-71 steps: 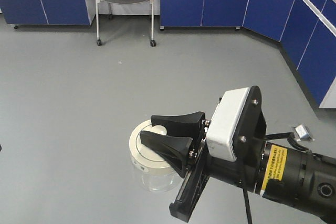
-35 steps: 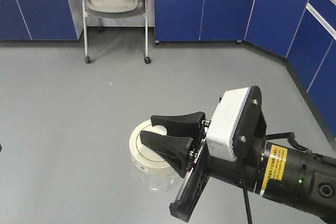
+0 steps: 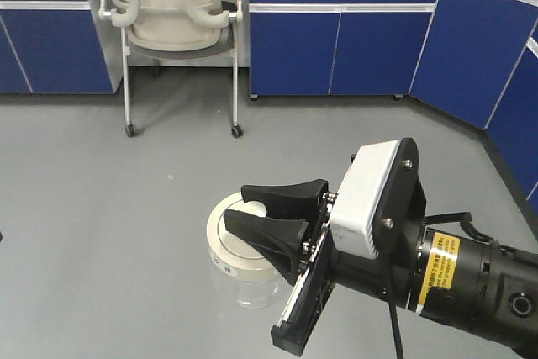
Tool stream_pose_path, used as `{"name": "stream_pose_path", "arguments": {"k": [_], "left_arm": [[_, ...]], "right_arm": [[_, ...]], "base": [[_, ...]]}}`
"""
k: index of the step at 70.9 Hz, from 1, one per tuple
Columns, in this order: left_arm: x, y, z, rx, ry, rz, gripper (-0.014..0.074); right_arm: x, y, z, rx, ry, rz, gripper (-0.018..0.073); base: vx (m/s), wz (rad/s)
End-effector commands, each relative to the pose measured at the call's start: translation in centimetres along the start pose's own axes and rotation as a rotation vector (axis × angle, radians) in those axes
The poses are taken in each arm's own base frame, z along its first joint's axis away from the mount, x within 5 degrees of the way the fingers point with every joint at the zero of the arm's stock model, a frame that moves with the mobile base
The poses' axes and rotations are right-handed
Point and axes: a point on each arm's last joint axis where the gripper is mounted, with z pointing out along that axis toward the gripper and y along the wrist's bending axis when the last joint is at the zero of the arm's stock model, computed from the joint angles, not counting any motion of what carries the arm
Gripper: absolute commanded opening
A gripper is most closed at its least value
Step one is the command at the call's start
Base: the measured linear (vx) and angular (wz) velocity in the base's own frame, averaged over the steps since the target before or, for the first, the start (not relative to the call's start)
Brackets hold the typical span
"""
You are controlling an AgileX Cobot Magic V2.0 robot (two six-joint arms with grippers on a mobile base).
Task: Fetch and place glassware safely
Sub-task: 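Hold the jar in the right gripper while turning to the black bench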
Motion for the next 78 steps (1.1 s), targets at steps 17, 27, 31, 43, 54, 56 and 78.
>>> {"name": "stream_pose_path", "arguments": {"k": [17,27,31,43,54,56,78], "left_arm": [[-1.67,0.22,0.05,-0.012,-0.110,-0.012,-0.0007],[-1.67,0.22,0.05,-0.012,-0.110,-0.012,-0.0007],[-1.67,0.22,0.05,-0.012,-0.110,-0.012,-0.0007],[-1.67,0.22,0.05,-0.012,-0.110,-0.012,-0.0007],[-1.67,0.22,0.05,-0.012,-0.110,-0.012,-0.0007],[-1.67,0.22,0.05,-0.012,-0.110,-0.012,-0.0007],[-1.67,0.22,0.05,-0.012,-0.110,-0.012,-0.0007]], "right_arm": [[-2.26,0.21,-0.32,-0.027,-0.128,0.004,-0.0003],[-2.26,0.21,-0.32,-0.027,-0.128,0.004,-0.0003],[-2.26,0.21,-0.32,-0.027,-0.128,0.004,-0.0003],[-2.26,0.21,-0.32,-0.027,-0.128,0.004,-0.0003],[-2.26,0.21,-0.32,-0.027,-0.128,0.004,-0.0003],[-2.26,0.21,-0.32,-0.027,-0.128,0.004,-0.0003],[-2.26,0.21,-0.32,-0.027,-0.128,0.004,-0.0003]], "base": [[0.45,-0.18],[0.42,-0.38],[0.40,-0.51],[0.37,-0.63],[0.33,-0.78],[0.31,-0.82],[0.28,-0.86]]}}
